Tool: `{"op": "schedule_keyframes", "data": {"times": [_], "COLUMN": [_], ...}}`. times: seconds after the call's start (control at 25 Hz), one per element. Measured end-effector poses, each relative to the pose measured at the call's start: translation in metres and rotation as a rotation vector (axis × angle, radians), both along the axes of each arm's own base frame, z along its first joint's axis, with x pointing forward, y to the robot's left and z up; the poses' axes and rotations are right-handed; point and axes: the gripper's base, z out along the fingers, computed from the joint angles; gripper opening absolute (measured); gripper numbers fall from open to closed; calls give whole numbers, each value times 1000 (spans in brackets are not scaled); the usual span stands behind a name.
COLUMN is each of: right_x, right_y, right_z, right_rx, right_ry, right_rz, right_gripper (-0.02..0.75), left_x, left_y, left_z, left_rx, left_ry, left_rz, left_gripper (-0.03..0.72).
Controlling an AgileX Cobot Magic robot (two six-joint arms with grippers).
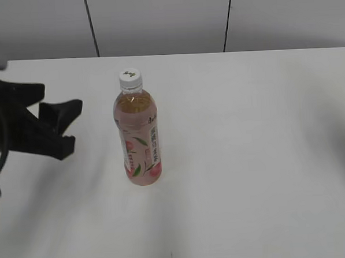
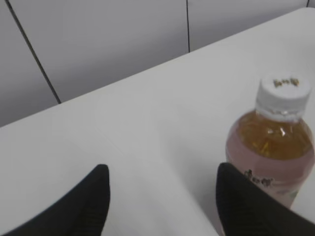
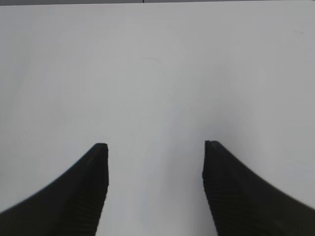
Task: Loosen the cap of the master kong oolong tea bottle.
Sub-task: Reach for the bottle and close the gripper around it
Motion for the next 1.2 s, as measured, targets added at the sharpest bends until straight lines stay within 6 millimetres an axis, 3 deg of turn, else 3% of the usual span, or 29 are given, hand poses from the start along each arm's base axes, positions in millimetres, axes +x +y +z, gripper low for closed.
{"op": "schedule_keyframes", "data": {"times": [0.12,0.4,0.68,0.84,1.04,1.2], "right_x": [21,51,55,55,55,54], "right_y": [-1,22,61,77,80,80], "right_z": [6,18,22,24,22,22], "right_rx": [-5,-41,-62,-62,-62,-59], "right_ry": [5,-6,23,24,36,38], "right_rz": [9,132,307,363,376,378], "right_gripper": [460,460,460,460,460,460], "left_x": [-4,-6,1,4,3,10], "left_y": [-3,-14,-28,-35,-36,-42], "left_z": [-31,-57,-100,-113,-138,-137], "left_rx": [-9,-15,-35,-92,-76,-87], "left_ry": [46,-19,59,6,56,35], "left_rz": [20,-97,-168,-209,-221,-234], "left_gripper": [421,459,571,593,592,590]}}
